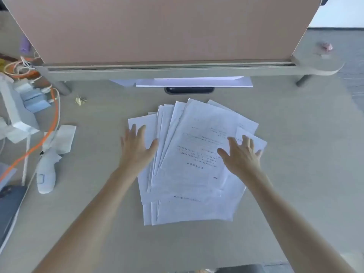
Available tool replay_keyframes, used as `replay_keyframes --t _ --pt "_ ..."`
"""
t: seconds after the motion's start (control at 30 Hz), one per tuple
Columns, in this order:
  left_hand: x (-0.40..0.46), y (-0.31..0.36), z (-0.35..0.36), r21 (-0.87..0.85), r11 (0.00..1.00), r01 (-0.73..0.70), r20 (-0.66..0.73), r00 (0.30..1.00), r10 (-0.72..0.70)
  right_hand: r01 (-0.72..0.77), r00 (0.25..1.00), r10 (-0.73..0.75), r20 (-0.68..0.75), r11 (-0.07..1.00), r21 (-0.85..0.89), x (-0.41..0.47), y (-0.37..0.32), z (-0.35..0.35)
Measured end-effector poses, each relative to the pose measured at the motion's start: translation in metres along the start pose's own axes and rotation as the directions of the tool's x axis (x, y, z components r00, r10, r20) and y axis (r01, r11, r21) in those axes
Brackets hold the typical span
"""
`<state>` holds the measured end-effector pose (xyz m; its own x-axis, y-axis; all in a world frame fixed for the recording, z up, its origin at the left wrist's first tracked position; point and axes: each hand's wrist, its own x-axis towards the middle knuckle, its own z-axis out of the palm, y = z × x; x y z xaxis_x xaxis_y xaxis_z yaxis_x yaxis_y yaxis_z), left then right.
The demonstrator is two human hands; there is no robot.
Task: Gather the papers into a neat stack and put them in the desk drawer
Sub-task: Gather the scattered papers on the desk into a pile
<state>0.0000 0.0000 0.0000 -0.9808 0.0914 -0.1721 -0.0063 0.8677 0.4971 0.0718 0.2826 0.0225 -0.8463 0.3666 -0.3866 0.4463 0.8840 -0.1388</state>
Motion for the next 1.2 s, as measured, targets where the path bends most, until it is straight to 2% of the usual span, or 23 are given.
replay_keyframes --t 0.07,0.13,0.23,0.37,0.47,0.53,0.6,0.7,0.8,1.0,1.2 --pt "0.001 -0.007 0.013 0.037 0.998 0.055 -0.004 0.998 -0.055 -0.101 0.995 0.102 0.015 0.993 -0.059 0.006 0.004 0.018" --pt "0.000 -0.013 0.026 0.012 0.997 0.073 0.016 0.997 -0.073 -0.124 0.992 0.126 0.025 0.990 -0.060 0.013 0.007 0.038" --pt "-0.001 -0.023 0.048 0.031 0.998 0.046 0.004 0.999 -0.046 -0.093 0.995 0.091 -0.050 0.995 -0.032 0.017 0.008 0.063" --pt "0.004 -0.036 0.072 0.258 0.965 -0.046 -0.107 0.991 0.076 -0.050 0.981 0.044 -0.189 0.998 -0.026 0.018 0.006 0.084" --pt "0.003 -0.043 0.080 0.317 0.945 -0.077 -0.167 0.977 0.136 0.039 0.964 -0.032 -0.264 0.999 0.019 0.018 0.007 0.094" --pt "0.003 -0.046 0.082 0.317 0.945 -0.081 -0.164 0.977 0.139 0.157 0.947 -0.126 -0.295 0.984 0.086 0.017 0.008 0.096" --pt "0.004 -0.042 0.075 0.257 0.964 -0.065 -0.152 0.982 0.107 0.215 0.941 -0.151 -0.303 0.958 0.191 0.017 0.012 0.088" --pt "-0.010 -0.042 0.070 0.217 0.975 -0.039 -0.200 0.976 0.083 0.108 0.921 -0.019 -0.390 0.973 0.206 0.004 0.029 0.084" --pt "-0.008 -0.037 0.069 0.213 0.977 -0.014 -0.130 0.991 0.043 0.019 0.940 0.028 -0.340 0.991 0.134 0.009 0.033 0.086" --pt "-0.013 -0.032 0.074 0.300 0.949 -0.095 -0.022 0.994 0.107 0.137 0.927 -0.095 -0.364 0.986 0.092 0.024 0.021 0.096" --pt "0.011 -0.034 0.081 0.283 0.943 -0.174 -0.001 0.983 0.182 0.259 0.916 -0.163 -0.365 0.938 0.229 0.047 -0.002 0.088"
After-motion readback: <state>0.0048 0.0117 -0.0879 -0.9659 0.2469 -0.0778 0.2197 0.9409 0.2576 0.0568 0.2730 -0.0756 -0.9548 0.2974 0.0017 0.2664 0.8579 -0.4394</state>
